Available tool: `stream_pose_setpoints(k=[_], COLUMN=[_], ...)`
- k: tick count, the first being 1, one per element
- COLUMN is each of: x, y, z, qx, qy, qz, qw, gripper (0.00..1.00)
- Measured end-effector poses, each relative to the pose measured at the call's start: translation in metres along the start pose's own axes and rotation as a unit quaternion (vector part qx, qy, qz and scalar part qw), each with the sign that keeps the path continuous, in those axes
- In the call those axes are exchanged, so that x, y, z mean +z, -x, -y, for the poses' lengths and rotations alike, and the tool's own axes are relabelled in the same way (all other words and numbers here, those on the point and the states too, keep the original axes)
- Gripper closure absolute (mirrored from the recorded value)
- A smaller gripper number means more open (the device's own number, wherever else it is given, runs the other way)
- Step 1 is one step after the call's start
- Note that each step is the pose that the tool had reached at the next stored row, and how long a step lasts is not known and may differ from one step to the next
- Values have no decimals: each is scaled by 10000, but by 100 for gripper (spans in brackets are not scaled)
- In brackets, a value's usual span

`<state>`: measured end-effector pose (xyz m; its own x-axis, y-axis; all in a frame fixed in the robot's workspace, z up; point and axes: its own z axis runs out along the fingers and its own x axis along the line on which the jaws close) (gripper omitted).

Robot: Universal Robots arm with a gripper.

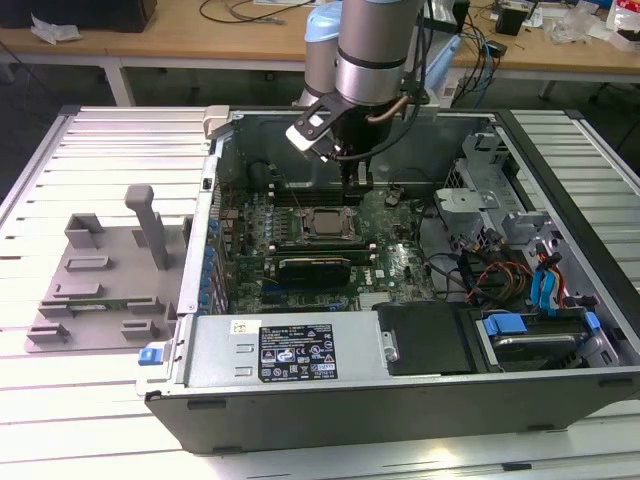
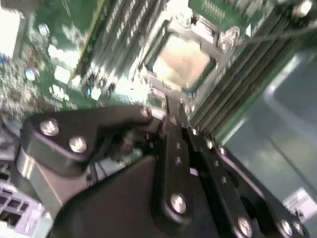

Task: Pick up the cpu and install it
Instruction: 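Close the cpu cover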

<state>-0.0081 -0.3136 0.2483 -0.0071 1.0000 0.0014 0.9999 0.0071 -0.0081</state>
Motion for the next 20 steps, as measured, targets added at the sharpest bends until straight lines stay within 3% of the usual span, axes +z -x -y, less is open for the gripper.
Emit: stream_pose_setpoints(k=[3, 6, 7, 8, 9, 11, 12, 14, 15, 17, 18, 19, 20], x=[2, 10, 15, 16, 18, 19, 21, 25, 26, 28, 31, 32, 33], y=[0, 0, 0, 0, 0, 0, 0, 0, 0, 0, 0, 0, 0], z=[0, 0, 0, 0, 0, 0, 0, 0, 0, 0, 0, 0, 0], qx=[-47, -418, -690, -812, -1002, -1186, -1348, -1770, -1971, -2261, -2607, -2801, -3023], qy=[1, 0, 0, -1, -1, -2, -2, -1, 0, 0, 0, 0, -2], qz=[12, 26, 35, 43, 60, 72, 78, 92, 99, 109, 123, 134, 147], qw=[10000, 9991, 9976, 9967, 9950, 9929, 9908, 9842, 9803, 9740, 9653, 9599, 9531], gripper=[89, 89, 89, 89, 89, 89, 89, 89, 89, 89, 89, 89, 89])
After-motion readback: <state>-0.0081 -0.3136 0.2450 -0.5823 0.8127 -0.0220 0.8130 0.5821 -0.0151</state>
